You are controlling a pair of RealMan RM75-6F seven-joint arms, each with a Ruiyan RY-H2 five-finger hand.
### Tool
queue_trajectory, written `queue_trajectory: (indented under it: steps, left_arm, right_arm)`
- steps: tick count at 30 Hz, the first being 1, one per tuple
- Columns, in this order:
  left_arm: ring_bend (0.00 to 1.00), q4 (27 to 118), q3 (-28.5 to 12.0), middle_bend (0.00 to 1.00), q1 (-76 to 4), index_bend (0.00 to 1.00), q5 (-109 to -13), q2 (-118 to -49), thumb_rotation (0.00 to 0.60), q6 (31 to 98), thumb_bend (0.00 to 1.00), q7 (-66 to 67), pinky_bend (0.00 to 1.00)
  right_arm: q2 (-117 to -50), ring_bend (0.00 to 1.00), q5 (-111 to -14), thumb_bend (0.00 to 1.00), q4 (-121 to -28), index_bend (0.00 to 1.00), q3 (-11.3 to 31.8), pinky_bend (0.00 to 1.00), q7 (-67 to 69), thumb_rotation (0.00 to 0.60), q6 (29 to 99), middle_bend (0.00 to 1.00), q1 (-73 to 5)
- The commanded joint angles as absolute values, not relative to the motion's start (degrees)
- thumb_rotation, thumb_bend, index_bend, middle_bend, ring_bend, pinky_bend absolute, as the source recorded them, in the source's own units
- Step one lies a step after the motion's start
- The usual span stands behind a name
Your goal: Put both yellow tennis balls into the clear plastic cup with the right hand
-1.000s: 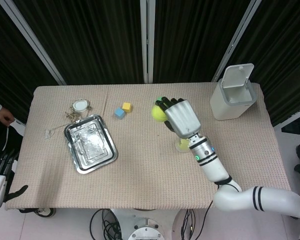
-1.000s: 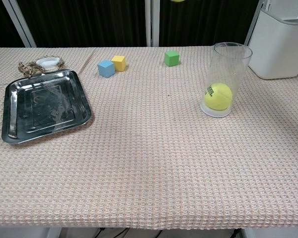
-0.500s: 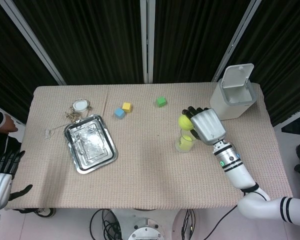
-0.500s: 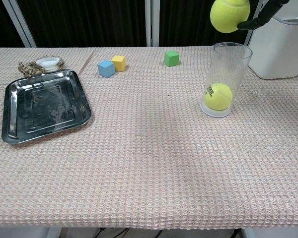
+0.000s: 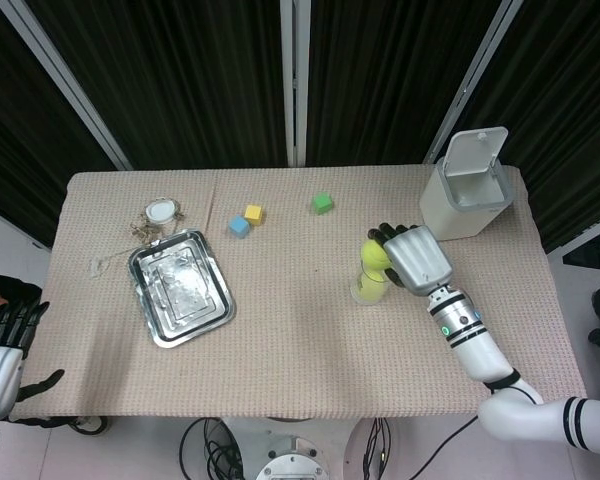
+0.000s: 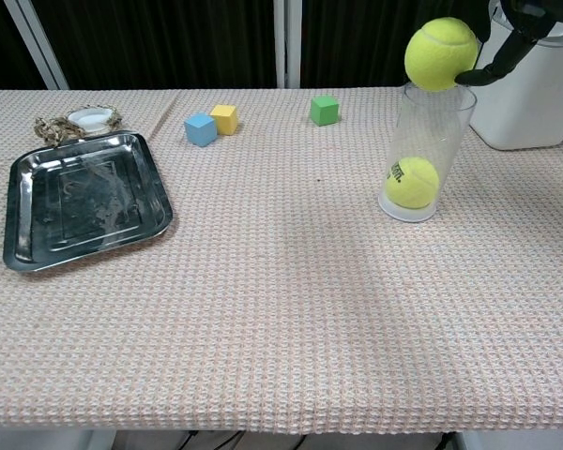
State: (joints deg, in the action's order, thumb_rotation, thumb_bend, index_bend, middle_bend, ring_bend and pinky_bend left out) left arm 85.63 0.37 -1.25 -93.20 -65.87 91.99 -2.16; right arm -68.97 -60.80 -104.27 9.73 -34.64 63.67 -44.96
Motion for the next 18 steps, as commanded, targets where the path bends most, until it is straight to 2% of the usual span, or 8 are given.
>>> queue_trajectory:
  steps: [1,3,5,8,14,18]
  left_arm:
    - [0.00,85.7,0.4,0.01,-1.3,0.06,-93.2,-65.9,0.600,91.9,0.05,-2.0,0.00]
    - [0.00,85.8,0.4,0.01,-1.4,0.06,-93.4,-65.9,0.600,91.9,0.05,-1.8,0.00]
    - [0.00,86.0,0.4,0.01,-1.4,0.06,-93.4,-65.9,0.600,91.9,0.05,-1.7,0.00]
    - [0.00,86.2,0.3,0.01,-1.5,0.06,-93.4,-65.9,0.600,91.9,0.05,-1.5,0.00]
    - [0.00,86.3,0.3,0.01,-1.6,0.06,-93.4,-65.9,0.600,91.7,0.05,-1.3,0.00]
    - [0.00,86.5,0.3,0.01,-1.8,0.06,-94.0,-65.8,0.600,92.1,0.05,-1.4,0.00]
  right_arm:
    - [-68.8,0.42,-61.0,0.12,-104.4,0.38,9.8,0.58,-34.0,0.600,63.3,0.45,-44.9]
    - [-68.5,0.34,-61.3,0.06,-104.7,0.28,9.9,0.53,-32.9,0.600,62.8,0.39,-44.8]
    - [-68.1,0.23,-61.2,0.02,-105.1,0.18,10.2,0.42,-31.6,0.600,62.1,0.30,-44.8]
    - [-67.7,0.12,-61.3,0.00,-105.4,0.08,10.5,0.34,-30.3,0.600,61.5,0.20,-44.7]
    - [-66.4,0.10,-63.2,0.00,-106.6,0.06,11.3,0.32,-28.9,0.600,64.1,0.17,-43.5]
    - [-62.1,0.09,-69.4,0.01,-110.4,0.06,8.3,0.29,-29.1,0.600,71.5,0.17,-37.7]
